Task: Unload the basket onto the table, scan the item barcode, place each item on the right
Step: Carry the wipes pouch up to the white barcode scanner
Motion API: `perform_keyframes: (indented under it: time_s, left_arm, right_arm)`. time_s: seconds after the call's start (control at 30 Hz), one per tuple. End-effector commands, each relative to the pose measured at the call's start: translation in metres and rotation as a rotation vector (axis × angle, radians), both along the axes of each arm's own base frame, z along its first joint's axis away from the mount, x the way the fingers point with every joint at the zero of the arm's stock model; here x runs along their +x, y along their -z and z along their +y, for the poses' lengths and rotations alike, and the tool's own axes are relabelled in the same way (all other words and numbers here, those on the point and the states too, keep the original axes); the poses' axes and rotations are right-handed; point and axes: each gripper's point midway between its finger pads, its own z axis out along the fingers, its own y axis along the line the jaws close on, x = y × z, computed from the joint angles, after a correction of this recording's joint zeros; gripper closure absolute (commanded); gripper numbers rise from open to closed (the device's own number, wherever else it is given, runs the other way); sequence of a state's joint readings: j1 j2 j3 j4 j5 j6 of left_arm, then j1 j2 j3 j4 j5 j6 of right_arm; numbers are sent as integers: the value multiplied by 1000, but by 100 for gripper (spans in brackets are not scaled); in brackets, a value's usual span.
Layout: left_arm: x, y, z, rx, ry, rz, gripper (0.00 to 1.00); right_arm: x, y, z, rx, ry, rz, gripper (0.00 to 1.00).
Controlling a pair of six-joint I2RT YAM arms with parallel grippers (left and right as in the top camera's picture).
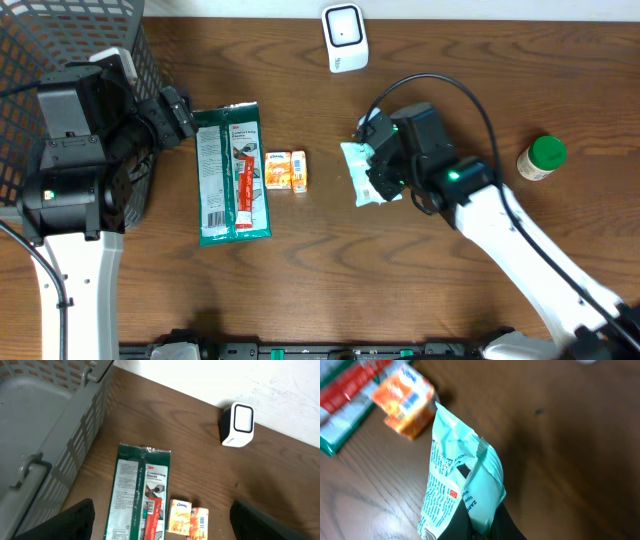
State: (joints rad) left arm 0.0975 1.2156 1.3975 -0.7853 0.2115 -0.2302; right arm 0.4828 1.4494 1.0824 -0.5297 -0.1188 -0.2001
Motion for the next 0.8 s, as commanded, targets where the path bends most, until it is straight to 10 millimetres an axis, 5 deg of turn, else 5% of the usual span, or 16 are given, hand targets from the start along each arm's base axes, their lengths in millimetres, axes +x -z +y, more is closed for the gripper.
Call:
perform_keyframes:
  time_s: [0.0, 0.33, 0.5, 0.77]
  left_arm:
    - [0, -3, 1, 6, 7, -7, 13]
    - [0, -3, 1, 6, 7, -7, 13]
    - [0, -3, 1, 6, 7, -7, 13]
    - [0, -3, 1, 6, 7, -7, 13]
  right_arm:
    - [0, -45, 1, 62, 7, -114, 99]
    - [16, -156, -28, 87, 119, -542, 99]
    - [41, -195, -39, 34, 204, -717, 99]
    - [92, -269, -26, -45, 227, -825, 99]
